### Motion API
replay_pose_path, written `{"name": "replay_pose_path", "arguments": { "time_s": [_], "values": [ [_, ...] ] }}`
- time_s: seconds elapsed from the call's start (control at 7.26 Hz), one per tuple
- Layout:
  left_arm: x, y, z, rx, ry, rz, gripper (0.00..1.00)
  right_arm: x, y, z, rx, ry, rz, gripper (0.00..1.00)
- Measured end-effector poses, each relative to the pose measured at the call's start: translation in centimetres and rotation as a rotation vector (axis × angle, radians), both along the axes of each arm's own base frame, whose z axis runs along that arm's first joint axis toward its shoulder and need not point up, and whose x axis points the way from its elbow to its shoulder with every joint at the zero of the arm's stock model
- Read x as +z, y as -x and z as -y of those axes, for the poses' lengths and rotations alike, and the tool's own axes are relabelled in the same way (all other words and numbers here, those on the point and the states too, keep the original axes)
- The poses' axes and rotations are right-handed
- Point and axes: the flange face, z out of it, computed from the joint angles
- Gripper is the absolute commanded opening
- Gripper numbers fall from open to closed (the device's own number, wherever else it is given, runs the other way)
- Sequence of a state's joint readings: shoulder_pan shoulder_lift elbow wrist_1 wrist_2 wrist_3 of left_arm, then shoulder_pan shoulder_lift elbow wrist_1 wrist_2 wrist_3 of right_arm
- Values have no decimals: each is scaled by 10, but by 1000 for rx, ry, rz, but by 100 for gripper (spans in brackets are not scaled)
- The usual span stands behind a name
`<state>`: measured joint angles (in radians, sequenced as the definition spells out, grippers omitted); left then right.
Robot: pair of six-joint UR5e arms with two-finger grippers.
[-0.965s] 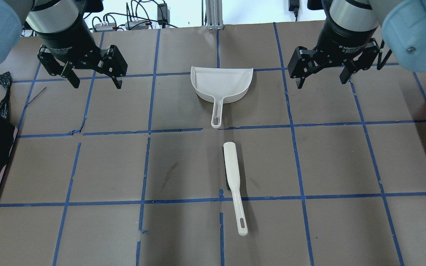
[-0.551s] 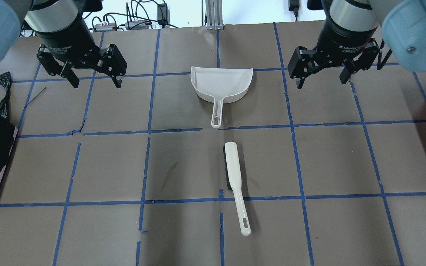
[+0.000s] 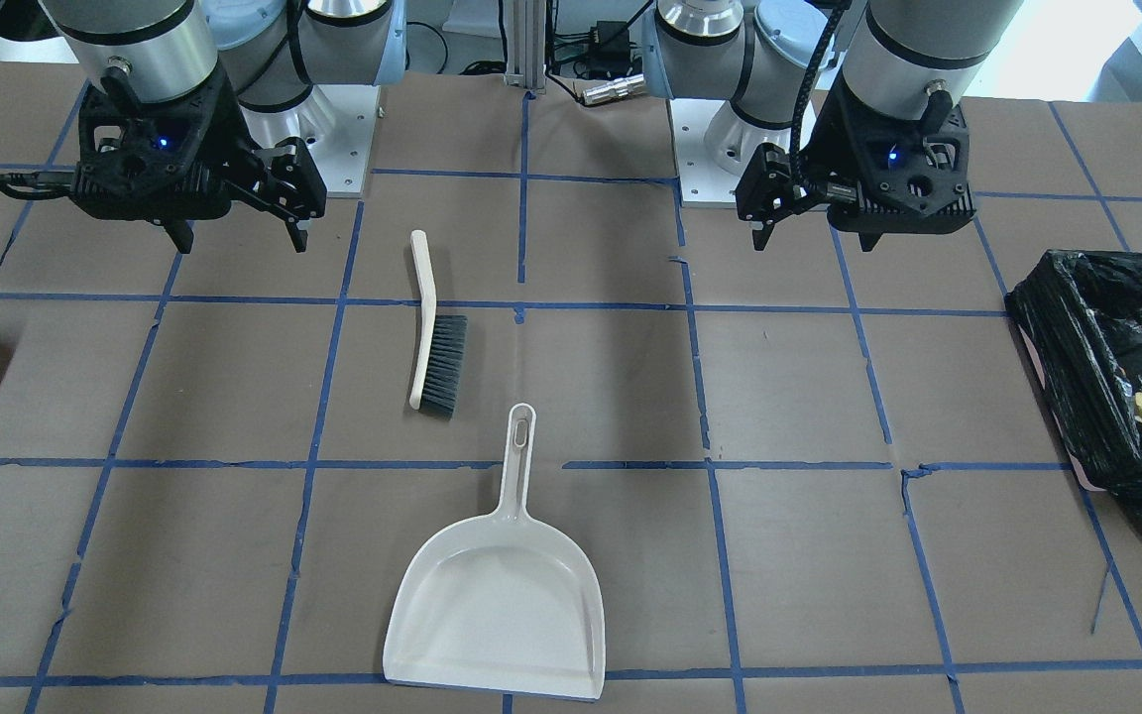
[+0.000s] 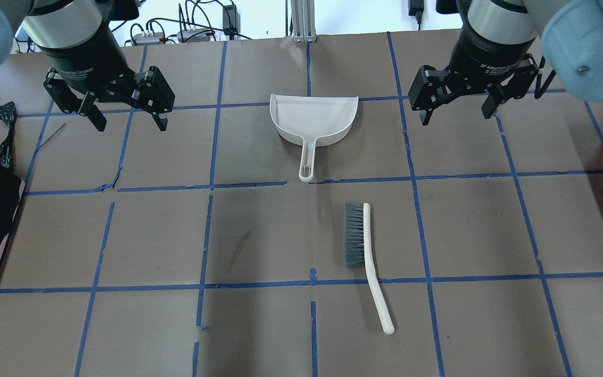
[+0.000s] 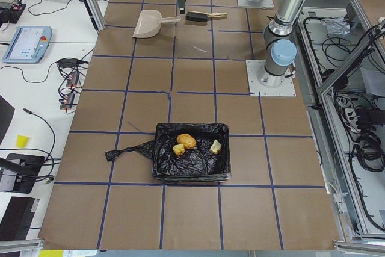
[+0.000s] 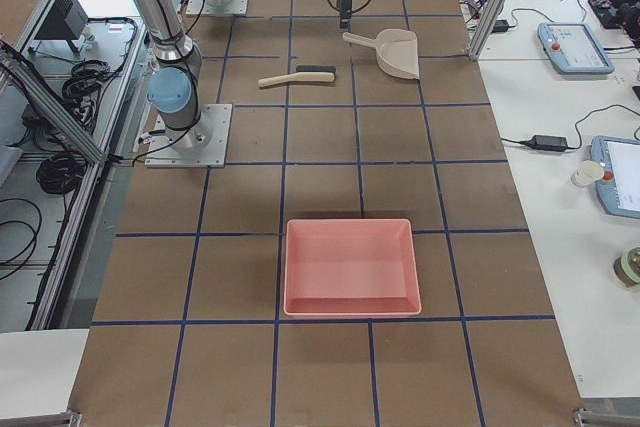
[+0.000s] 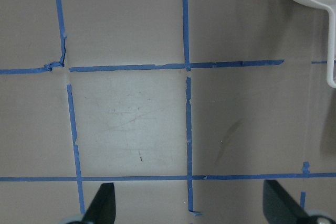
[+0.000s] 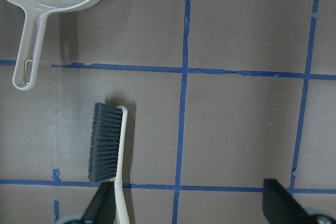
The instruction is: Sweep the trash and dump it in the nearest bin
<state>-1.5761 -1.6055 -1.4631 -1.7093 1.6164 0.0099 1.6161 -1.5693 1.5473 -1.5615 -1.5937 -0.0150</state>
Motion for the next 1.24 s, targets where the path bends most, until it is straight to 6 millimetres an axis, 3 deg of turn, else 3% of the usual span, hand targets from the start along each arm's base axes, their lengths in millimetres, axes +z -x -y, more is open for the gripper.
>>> {"name": "replay_pose_path", "arguments": {
  "time_s": [1.24],
  "values": [
    [4, 0, 0, 0, 3, 5, 100, 1, -1, 1, 14, 10, 2, 100]
  ]
}}
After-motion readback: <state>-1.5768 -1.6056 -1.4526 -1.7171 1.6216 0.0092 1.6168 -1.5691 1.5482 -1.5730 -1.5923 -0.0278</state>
